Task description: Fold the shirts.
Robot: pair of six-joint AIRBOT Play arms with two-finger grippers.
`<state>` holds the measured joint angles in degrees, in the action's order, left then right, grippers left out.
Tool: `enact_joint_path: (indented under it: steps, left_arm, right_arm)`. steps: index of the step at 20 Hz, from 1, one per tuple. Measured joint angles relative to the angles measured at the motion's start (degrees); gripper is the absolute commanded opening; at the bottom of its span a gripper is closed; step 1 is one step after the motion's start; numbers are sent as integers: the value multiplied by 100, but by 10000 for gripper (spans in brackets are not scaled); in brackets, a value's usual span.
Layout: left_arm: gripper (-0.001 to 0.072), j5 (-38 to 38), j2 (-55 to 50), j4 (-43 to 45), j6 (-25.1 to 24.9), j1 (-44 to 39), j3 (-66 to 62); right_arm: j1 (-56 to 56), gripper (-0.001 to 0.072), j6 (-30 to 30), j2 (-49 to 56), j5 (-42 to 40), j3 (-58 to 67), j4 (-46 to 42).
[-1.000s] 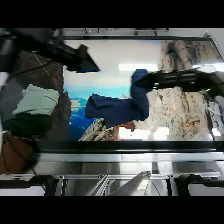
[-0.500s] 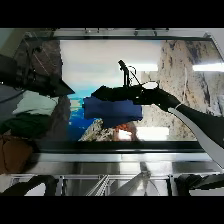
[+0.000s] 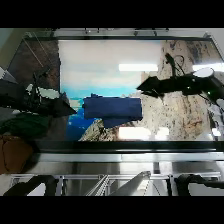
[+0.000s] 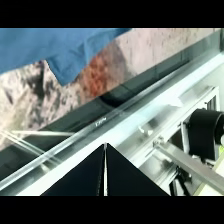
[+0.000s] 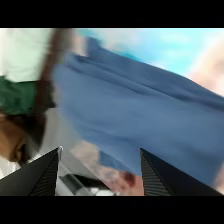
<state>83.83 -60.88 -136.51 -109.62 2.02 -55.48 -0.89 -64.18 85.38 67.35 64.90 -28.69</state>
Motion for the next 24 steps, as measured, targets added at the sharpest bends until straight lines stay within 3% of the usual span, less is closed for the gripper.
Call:
enact_joint_path:
  steps: [2,4,7,15,16,17,18,19,20,24]
  left_arm:
    - [17,24,107,0,-44,0,55]
    - [17,61,223,0,-63,0,83]
    - [17,118,407,0,-83,0,103]
    - [17,197,721,-13,-37,0,109]
    - [17,195,732,-13,-33,0,109]
    - [17,192,737,-13,9,0,109]
    - [17,188,743,-13,7,0,109]
    - [17,186,745,-13,9,0,109]
    - [17,186,750,-13,11,0,109]
    - [17,168,752,-13,57,0,109]
  right_arm:
    - [-302,544,-232,-24,-66,-503,-264]
    - [-437,651,-295,39,-343,-957,-413]
    - [-448,650,-240,367,-553,-1270,-391]
    - [-85,633,831,1139,-420,-1425,1239]
    - [-17,503,879,1187,-422,-1425,1362]
    - [42,270,938,1220,-459,-1425,1410]
    - [103,126,988,1252,-466,-1425,1523]
    - [146,55,1056,1257,-437,-1416,1676]
    - [186,21,1141,1268,-389,-1394,1801]
    - [74,20,1375,1084,-81,-1217,2013]
